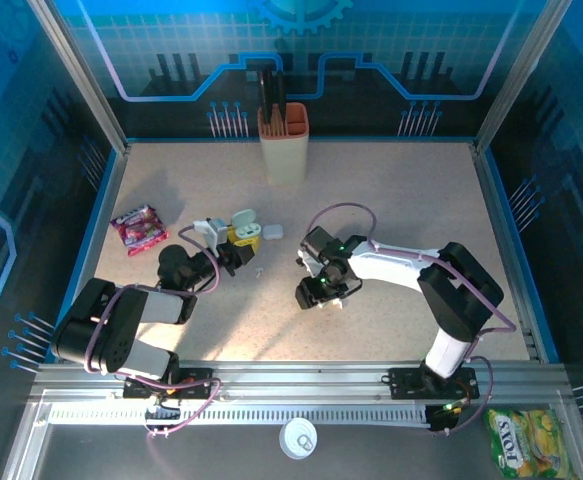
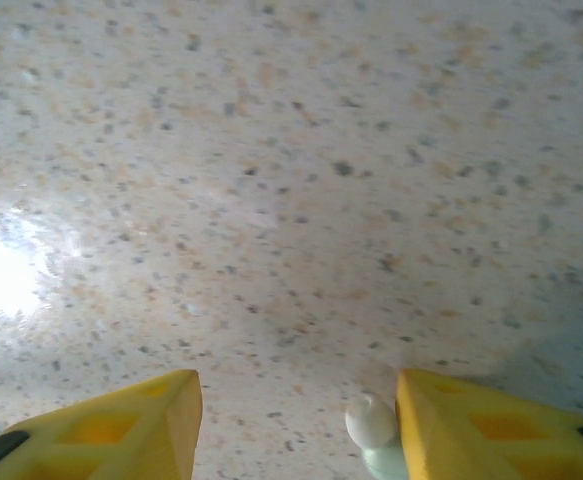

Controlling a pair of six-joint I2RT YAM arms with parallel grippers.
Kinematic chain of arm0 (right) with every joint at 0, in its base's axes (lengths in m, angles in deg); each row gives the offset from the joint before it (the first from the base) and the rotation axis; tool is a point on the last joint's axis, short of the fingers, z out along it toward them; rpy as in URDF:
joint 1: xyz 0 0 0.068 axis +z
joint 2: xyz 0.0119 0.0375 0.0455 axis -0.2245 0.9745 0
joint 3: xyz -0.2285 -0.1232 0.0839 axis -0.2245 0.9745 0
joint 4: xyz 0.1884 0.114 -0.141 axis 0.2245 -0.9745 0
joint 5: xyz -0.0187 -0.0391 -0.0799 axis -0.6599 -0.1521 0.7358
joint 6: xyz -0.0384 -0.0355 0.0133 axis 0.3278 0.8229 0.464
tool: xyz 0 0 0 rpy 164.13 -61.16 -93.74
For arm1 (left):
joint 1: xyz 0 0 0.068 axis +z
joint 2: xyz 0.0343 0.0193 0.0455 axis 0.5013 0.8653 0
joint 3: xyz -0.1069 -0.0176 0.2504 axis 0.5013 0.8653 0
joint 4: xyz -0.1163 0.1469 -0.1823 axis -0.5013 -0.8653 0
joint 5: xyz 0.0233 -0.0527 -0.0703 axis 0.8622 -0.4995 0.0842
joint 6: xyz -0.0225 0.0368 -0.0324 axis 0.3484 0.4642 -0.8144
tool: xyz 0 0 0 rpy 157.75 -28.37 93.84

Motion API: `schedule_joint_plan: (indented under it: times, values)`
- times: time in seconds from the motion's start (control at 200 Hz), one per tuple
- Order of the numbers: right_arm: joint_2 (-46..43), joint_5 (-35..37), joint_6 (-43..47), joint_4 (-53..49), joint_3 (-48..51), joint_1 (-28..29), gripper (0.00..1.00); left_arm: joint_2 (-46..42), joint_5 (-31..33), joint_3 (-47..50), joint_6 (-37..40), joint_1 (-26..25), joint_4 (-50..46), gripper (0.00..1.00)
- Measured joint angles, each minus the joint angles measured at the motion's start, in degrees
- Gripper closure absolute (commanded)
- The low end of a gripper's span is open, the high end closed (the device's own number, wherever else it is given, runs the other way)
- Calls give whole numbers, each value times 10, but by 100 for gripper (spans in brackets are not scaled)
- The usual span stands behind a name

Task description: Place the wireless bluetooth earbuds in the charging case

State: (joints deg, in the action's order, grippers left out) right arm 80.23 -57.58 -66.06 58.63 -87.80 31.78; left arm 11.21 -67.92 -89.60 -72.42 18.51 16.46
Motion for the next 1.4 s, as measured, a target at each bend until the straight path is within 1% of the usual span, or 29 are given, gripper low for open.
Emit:
schedule_joint_plan:
  times: [0.305, 0.37, 0.43, 0.555, 0.62, 0.745, 0.89, 1.035, 1.195, 1.401]
  values:
    - [4, -11, 12, 3, -17, 21, 49, 0, 0, 1, 0, 0, 0, 70]
    - [-10, -1, 5, 16, -9, 21, 50, 0, 0, 4, 0, 0, 0, 70]
    - [-39, 17, -10, 32, 10, 21, 51, 0, 0, 5, 0, 1, 0, 70]
    - [-124, 63, -83, 80, 71, 21, 53, 0, 0, 5, 0, 1, 0, 70]
    - [-167, 83, -138, 105, 112, 21, 56, 0, 0, 5, 0, 1, 0, 70]
    - [-203, 111, -236, 125, 172, 22, 58, -2, 0, 6, 0, 1, 0, 70]
    - [-207, 122, -330, 162, 223, 28, 61, -5, 0, 6, 0, 1, 0, 69]
    - [-187, 114, -388, 209, 241, 29, 62, -5, -1, 6, 0, 1, 0, 69]
    - [-161, 99, -416, 260, 241, 28, 63, -5, -3, 6, 0, 1, 0, 69]
    - [-149, 89, -428, 284, 242, 23, 64, -5, -6, 6, 0, 1, 0, 69]
